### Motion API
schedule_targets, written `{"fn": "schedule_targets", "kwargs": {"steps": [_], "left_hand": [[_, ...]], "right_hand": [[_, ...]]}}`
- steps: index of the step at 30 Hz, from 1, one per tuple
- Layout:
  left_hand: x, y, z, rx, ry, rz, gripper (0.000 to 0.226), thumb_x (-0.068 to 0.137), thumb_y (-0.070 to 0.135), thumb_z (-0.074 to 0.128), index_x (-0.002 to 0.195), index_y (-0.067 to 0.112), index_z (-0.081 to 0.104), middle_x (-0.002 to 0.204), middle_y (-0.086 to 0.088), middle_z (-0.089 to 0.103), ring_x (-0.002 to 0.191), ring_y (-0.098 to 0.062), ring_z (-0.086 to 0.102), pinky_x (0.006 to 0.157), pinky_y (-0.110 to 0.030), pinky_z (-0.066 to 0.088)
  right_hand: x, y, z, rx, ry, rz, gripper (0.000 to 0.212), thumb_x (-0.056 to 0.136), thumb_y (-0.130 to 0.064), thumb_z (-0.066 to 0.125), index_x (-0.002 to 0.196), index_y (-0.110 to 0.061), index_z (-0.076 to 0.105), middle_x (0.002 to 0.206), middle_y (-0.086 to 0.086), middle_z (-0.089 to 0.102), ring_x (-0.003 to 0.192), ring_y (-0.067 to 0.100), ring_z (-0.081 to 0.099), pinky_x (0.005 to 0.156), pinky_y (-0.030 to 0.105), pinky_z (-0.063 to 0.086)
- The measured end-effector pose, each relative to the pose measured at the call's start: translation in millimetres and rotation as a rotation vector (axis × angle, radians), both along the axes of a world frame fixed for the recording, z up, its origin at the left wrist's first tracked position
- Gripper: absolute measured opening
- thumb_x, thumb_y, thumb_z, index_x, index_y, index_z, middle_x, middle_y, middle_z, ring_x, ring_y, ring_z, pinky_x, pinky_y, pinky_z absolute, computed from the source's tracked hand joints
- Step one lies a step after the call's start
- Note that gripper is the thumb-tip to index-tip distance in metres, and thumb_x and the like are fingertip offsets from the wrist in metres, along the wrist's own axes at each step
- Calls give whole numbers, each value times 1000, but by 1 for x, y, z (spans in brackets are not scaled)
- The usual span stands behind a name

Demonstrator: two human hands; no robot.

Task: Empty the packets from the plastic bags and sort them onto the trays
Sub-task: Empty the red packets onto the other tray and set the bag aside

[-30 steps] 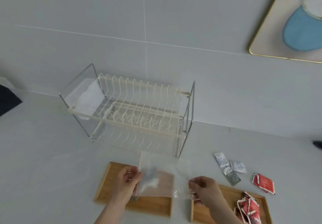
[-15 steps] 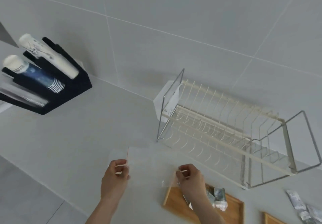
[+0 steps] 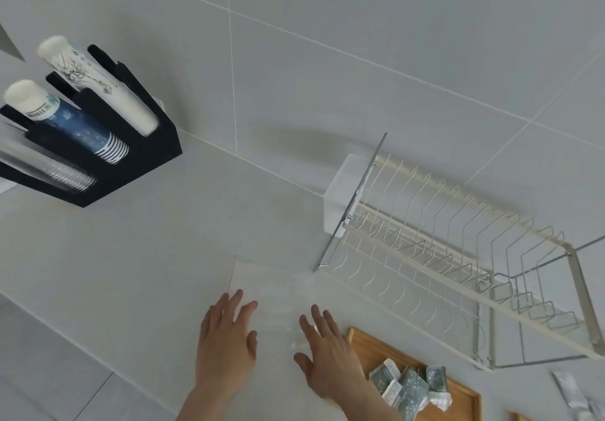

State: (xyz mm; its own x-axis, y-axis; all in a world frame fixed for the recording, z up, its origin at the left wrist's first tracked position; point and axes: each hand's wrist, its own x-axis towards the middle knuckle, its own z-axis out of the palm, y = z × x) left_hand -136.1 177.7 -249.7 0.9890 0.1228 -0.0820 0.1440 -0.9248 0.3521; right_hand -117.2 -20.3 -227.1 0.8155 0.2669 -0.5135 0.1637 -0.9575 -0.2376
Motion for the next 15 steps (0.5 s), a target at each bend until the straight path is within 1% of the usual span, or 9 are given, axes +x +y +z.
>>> {"fn": "schedule_targets", "kwargs": {"steps": [2,3,6,7,8,9,11,13,15], "left_hand": [[-2,1,-10,25,50,-39,53,83,37,66,136,30,59,154,0,47,147,-27,36,121,-36,0],[-3,1,-13,24,76,-43,56,85,40,64,139,30,56,155,-1,46,148,-27,34,120,-36,-3],[-4,1,-25,6,163,-50,62,95,46,45,154,32,29,166,1,20,155,-23,12,118,-36,-8],[-5,0,-27,25,161,-57,63,96,47,44,155,33,27,166,1,19,155,-23,12,117,-36,-9],[-5,0,-27,51,165,-65,62,95,47,46,153,33,32,165,0,25,154,-24,17,116,-36,-8],[-5,-1,-26,83,167,-68,61,91,47,53,149,32,41,160,-2,36,151,-25,27,116,-37,-5],[-3,-7,-24,119,160,-87,56,81,44,68,133,27,62,141,-5,61,137,-28,50,115,-41,9],[2,-19,-19,131,114,-124,51,76,39,75,124,23,68,130,-5,68,129,-29,58,113,-42,20],[8,-35,-12,111,57,-177,48,76,37,76,122,23,68,127,-3,69,127,-27,59,111,-41,23]], "right_hand": [[-2,-1,-5,-67,9,62,69,102,-46,40,160,-22,11,170,3,-9,156,29,-9,126,47,10],[-2,-1,-7,-95,19,86,69,102,-47,39,160,-22,11,170,3,-9,156,30,-10,126,49,7],[-2,-4,-11,-136,28,126,69,101,-49,38,160,-23,11,170,4,-8,155,31,-13,126,51,3],[-2,-5,-12,-133,21,125,69,101,-49,37,160,-23,11,170,4,-8,155,31,-13,126,50,2],[-1,-6,-12,-124,11,120,69,101,-49,37,159,-23,11,170,4,-7,155,31,-13,126,50,1],[-2,-8,-11,-110,-1,112,68,102,-48,38,159,-24,11,170,4,-7,155,30,-12,126,49,1],[-2,-13,-7,-72,-27,86,66,103,-46,38,159,-25,12,170,4,-4,156,30,-10,126,49,2],[-4,-21,-2,-18,-57,30,63,103,-43,39,159,-27,15,170,4,1,157,27,-5,127,46,6],[-8,-33,4,59,-88,-48,59,102,-40,41,157,-29,23,170,2,10,157,25,6,126,41,17]]}}
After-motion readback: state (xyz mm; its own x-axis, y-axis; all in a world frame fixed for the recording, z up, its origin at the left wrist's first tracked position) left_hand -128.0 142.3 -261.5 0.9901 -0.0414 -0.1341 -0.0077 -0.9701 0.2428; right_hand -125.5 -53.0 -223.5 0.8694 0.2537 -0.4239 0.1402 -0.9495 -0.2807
